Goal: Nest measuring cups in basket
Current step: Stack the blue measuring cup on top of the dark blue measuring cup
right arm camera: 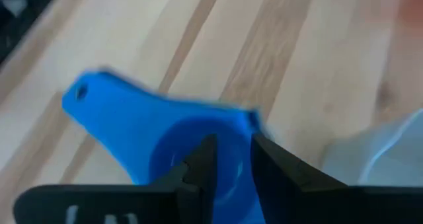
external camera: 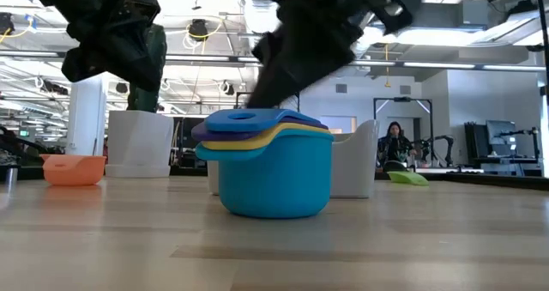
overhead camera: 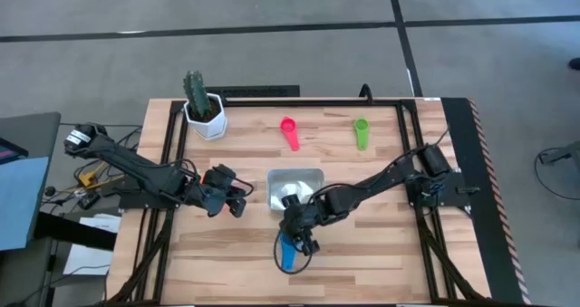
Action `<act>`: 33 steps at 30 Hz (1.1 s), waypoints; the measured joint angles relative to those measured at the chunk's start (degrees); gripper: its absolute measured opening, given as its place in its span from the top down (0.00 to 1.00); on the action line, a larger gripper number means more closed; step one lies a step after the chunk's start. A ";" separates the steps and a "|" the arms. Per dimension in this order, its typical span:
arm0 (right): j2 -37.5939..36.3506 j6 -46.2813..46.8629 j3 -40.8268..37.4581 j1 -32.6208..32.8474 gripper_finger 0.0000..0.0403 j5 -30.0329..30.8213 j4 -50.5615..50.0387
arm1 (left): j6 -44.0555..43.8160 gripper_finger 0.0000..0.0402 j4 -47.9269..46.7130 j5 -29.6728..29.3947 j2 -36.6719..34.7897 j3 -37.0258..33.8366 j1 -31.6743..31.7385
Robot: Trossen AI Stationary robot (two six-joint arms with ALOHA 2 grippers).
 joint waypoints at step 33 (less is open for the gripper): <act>-0.02 -6.03 -0.32 -0.69 0.72 2.42 -3.09 | -1.68 0.92 -0.60 -0.57 0.02 -0.01 0.00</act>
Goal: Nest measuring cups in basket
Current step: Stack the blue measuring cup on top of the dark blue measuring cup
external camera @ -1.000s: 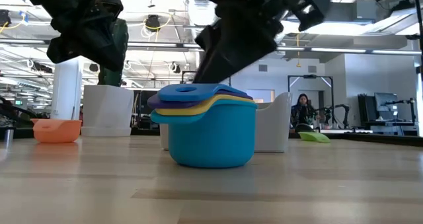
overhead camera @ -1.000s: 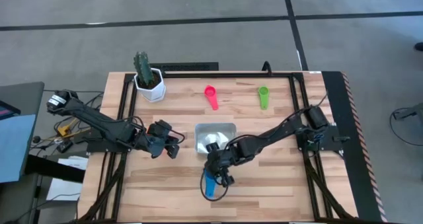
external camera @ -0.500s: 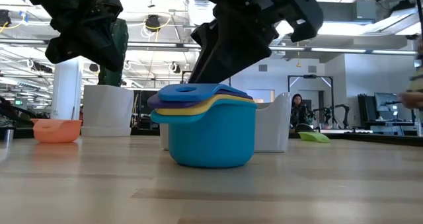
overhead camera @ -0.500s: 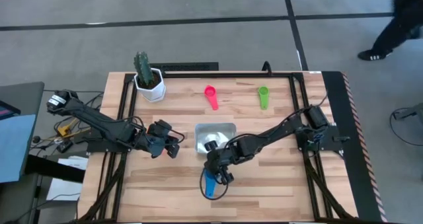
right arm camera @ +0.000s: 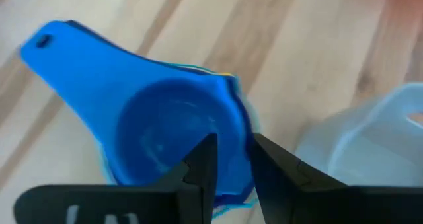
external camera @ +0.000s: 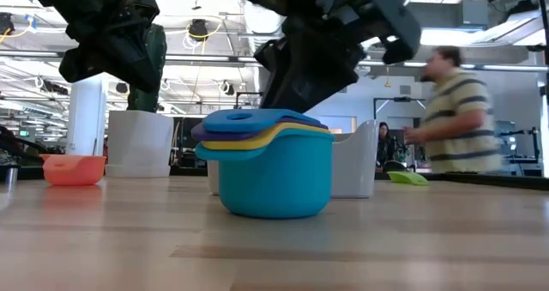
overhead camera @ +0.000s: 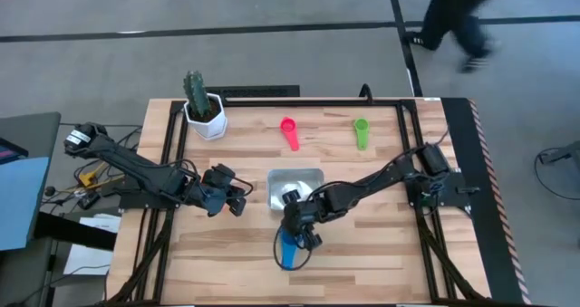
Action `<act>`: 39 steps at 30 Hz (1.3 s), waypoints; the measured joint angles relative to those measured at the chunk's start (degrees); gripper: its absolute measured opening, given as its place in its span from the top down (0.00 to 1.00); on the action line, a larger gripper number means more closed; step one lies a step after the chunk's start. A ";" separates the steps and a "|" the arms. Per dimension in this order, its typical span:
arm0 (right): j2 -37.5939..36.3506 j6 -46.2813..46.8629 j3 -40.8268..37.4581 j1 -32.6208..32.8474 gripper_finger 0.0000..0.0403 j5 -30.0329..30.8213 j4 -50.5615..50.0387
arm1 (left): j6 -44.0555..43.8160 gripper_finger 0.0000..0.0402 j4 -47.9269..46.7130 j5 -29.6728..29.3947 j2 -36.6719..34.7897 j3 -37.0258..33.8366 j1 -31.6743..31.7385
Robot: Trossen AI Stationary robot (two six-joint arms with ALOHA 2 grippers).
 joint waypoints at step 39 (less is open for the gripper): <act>-1.50 6.05 0.89 0.44 0.99 -0.08 -2.51 | 0.15 0.93 -0.02 -1.46 0.02 -0.03 0.00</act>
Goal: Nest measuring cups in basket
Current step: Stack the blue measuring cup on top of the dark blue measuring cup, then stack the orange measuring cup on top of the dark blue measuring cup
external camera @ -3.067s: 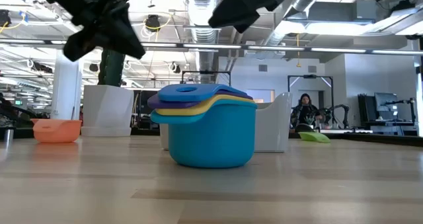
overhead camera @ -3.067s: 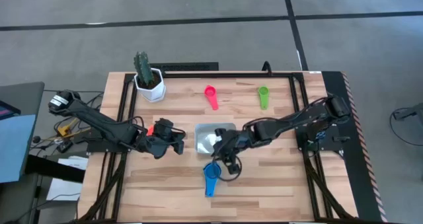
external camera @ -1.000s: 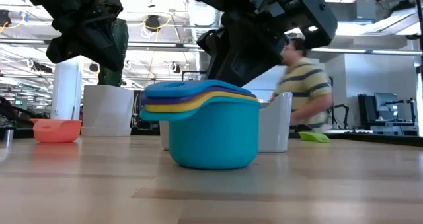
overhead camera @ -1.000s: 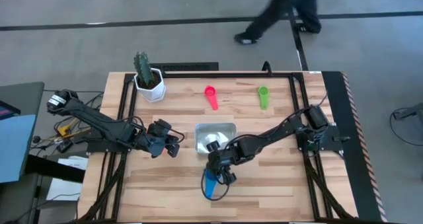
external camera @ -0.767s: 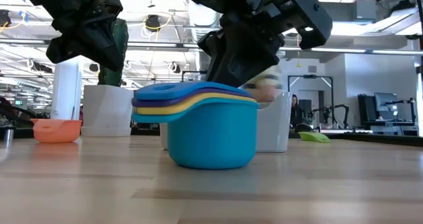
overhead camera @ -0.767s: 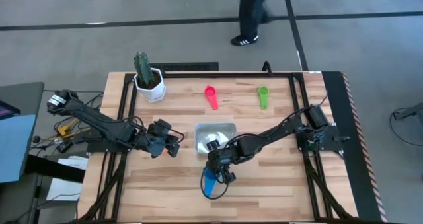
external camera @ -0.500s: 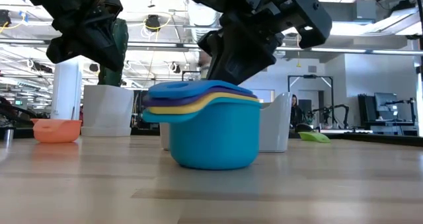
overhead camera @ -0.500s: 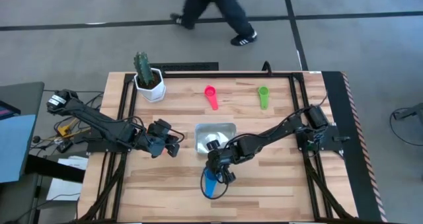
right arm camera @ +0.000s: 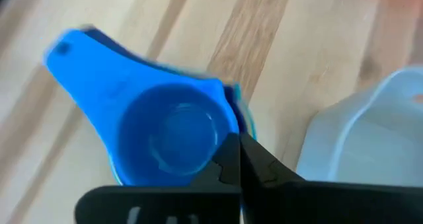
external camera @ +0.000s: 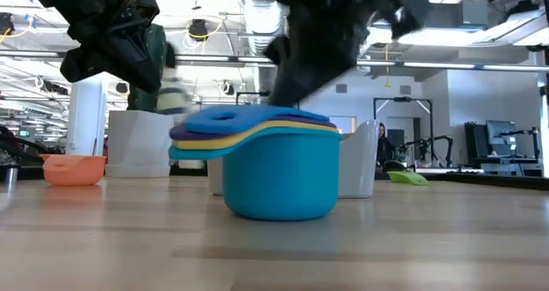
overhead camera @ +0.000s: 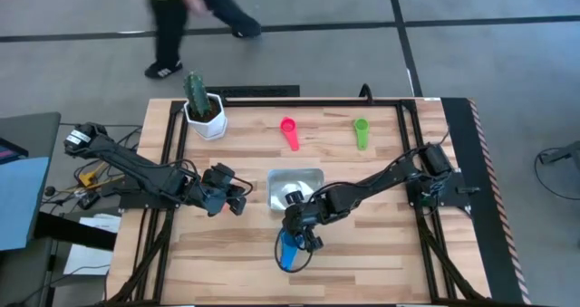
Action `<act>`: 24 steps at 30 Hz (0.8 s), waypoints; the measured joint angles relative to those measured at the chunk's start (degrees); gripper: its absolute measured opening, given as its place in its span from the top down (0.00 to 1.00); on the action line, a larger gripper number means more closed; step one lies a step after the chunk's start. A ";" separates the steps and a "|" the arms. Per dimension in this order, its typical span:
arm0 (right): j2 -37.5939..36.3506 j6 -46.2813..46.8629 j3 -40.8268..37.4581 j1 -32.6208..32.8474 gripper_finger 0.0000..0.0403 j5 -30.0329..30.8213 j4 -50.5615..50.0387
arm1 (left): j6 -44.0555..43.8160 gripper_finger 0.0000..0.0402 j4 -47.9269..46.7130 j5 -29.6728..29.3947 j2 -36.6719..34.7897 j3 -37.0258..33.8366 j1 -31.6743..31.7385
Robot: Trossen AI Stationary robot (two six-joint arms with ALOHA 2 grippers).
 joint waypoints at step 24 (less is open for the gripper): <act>-20.49 10.43 2.10 -5.95 0.97 8.40 -31.34 | 1.55 0.93 -0.52 -1.32 0.00 0.00 -0.01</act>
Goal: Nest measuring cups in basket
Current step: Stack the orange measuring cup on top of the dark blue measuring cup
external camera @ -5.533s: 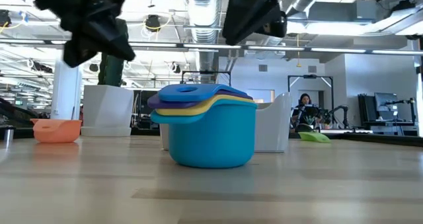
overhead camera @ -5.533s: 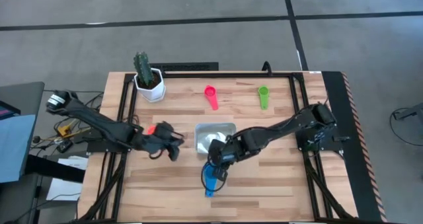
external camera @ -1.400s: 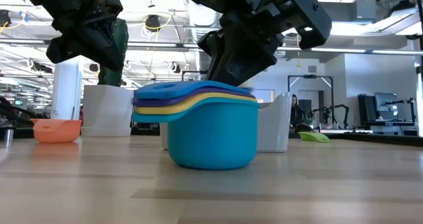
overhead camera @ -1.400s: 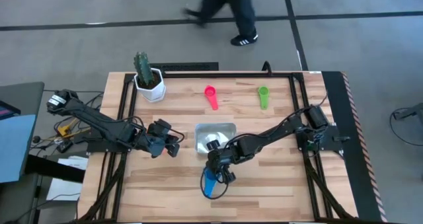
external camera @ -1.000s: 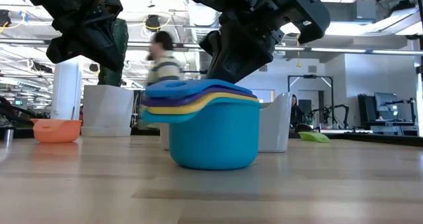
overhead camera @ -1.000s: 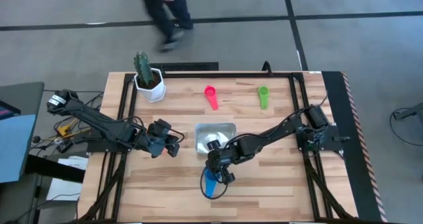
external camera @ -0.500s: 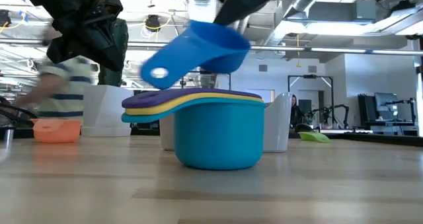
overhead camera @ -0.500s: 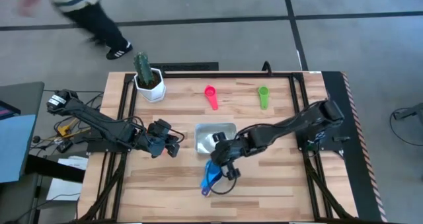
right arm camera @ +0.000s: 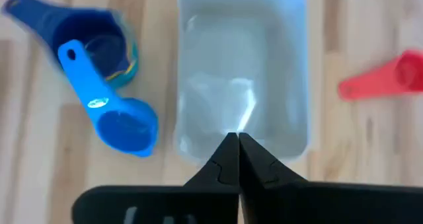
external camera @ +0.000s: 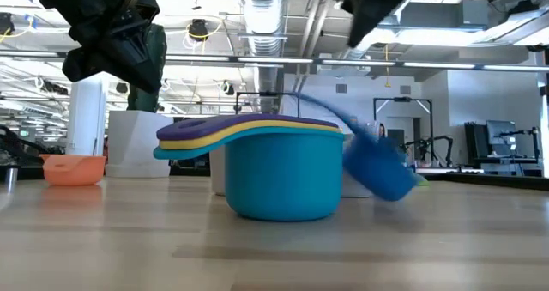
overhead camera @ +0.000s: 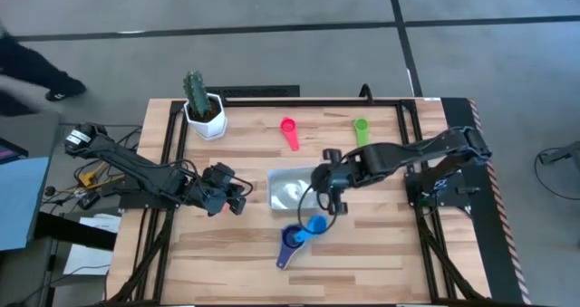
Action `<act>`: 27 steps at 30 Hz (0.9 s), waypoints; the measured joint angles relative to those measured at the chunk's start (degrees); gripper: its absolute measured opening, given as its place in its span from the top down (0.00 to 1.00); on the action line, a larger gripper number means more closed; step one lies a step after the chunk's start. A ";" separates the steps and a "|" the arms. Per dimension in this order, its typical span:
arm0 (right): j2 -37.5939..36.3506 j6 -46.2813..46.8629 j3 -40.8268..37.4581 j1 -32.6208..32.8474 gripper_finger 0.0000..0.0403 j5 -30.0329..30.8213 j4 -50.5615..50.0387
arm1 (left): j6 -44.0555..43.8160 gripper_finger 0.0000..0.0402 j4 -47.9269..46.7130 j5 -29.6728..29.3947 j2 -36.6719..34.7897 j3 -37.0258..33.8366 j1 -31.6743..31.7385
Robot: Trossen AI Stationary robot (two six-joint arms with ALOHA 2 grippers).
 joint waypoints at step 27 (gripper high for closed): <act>-1.87 43.26 -13.62 8.00 0.91 -0.82 13.95 | -31.07 0.92 -32.74 7.08 0.00 -1.09 12.76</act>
